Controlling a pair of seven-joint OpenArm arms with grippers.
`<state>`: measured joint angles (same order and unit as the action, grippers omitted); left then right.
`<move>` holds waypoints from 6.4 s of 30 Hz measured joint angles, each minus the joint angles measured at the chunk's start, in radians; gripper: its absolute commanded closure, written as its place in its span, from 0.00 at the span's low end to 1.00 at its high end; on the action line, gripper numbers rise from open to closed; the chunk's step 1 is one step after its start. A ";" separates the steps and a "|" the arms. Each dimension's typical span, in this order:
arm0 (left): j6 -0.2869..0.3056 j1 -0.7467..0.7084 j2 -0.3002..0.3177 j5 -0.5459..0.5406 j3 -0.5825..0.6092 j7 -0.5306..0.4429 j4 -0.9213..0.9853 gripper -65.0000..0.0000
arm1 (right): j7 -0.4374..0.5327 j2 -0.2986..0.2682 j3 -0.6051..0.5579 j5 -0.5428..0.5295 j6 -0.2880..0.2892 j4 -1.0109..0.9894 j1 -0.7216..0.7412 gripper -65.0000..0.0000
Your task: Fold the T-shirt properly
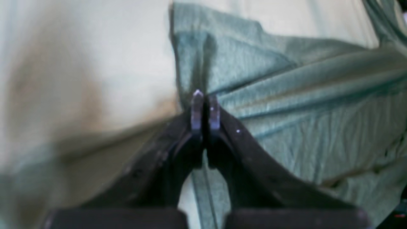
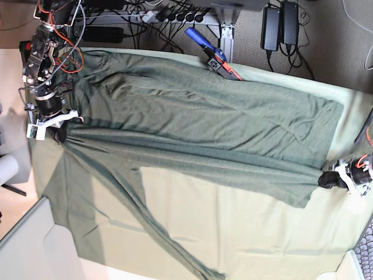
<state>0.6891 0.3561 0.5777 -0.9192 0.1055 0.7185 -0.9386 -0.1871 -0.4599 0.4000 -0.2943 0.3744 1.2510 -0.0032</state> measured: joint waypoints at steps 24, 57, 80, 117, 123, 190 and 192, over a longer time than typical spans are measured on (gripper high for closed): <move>0.000 -0.021 0.002 0.024 0.000 0.015 -0.051 0.58 | -0.010 0.076 0.039 -0.083 -0.004 0.026 0.125 0.43; 0.000 -0.057 0.060 -0.016 0.000 0.051 -0.053 0.58 | 0.171 0.282 -0.356 0.296 -0.158 -0.690 0.618 0.49; 0.000 -0.057 0.069 -0.014 0.000 0.042 -0.056 0.58 | -0.012 0.220 -0.360 0.175 -0.158 -0.092 0.279 1.00; 0.000 -0.056 0.065 -0.018 0.000 0.029 -0.056 0.58 | -0.017 0.213 -0.332 0.129 -0.159 0.404 -0.012 0.34; 0.000 -0.056 0.070 -0.018 0.000 0.052 -0.056 0.58 | 0.024 0.314 -0.328 0.235 -0.169 0.175 0.204 0.34; 0.000 -0.048 0.094 -0.002 0.000 -0.008 -0.222 0.58 | -0.137 0.405 -0.780 0.240 -0.018 0.171 0.156 0.36; 0.000 -0.048 0.096 0.019 0.000 -0.023 -0.252 0.58 | -0.137 0.406 -0.764 0.239 -0.018 0.172 0.155 0.36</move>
<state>0.6891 0.3080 0.6735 -0.9005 0.1055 0.6956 -1.1904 -0.3244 -0.0544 -0.3645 -0.0551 0.3561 1.4231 0.1520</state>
